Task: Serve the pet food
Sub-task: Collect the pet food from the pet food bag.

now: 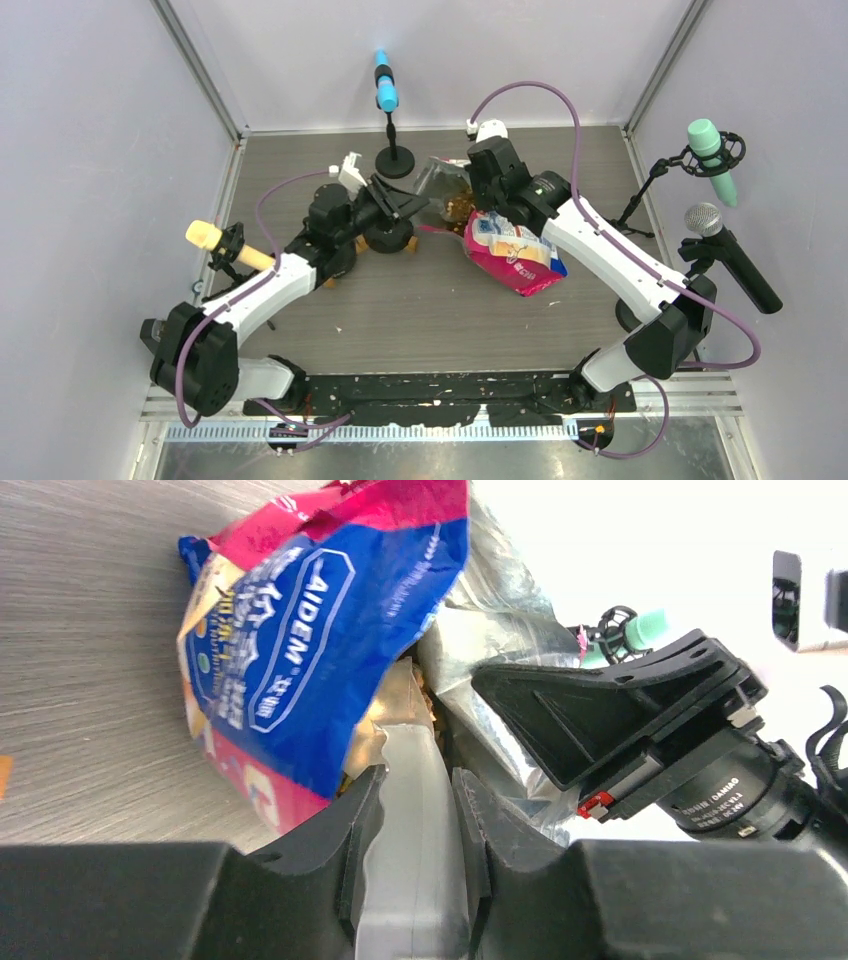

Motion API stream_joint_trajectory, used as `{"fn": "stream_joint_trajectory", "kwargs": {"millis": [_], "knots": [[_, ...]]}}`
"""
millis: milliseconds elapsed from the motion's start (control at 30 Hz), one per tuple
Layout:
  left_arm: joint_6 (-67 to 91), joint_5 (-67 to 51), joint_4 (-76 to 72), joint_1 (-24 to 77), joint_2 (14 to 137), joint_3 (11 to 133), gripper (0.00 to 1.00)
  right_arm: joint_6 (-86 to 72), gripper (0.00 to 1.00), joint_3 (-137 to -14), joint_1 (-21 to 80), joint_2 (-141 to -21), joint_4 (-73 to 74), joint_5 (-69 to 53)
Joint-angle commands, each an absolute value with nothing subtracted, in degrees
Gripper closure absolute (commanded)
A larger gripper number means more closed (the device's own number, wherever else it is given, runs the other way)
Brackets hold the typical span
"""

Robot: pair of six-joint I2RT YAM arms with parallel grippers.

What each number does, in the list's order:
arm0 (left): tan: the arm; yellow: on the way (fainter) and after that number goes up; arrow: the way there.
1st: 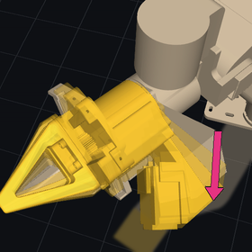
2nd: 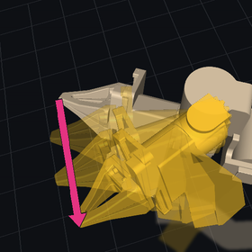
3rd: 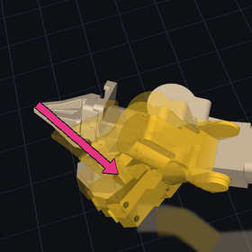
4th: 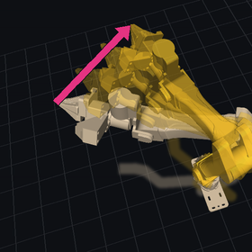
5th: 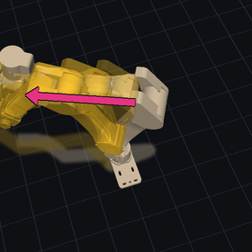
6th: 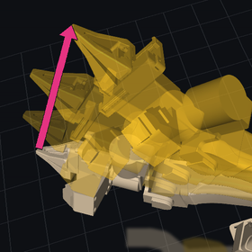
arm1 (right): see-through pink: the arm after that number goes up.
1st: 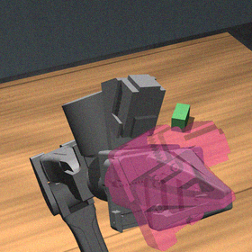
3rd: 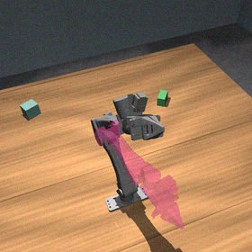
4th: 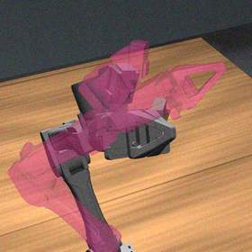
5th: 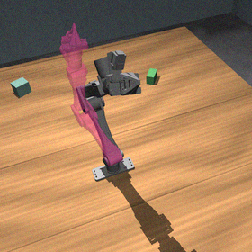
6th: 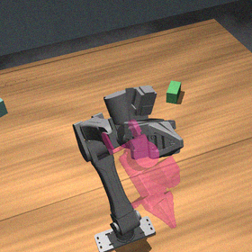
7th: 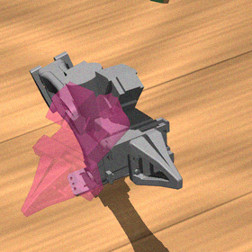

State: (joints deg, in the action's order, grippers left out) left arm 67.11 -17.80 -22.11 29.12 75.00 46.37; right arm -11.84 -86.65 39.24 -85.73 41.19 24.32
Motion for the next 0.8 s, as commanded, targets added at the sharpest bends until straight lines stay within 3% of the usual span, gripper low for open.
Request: {"fn": "stream_joint_trajectory", "kwargs": {"millis": [0,767], "knots": [[67.8,-21.84,-21.5,25.95,71.75,44.3,1.0,-10.17,0.95,-88.06,37.51,-85.36,41.16,27.74],[75.59,-34.68,-27.71,14.1,67.21,41.84,1.0,-9.77,0.95,-86.35,37.18,-84.01,39.73,27.72]]}}
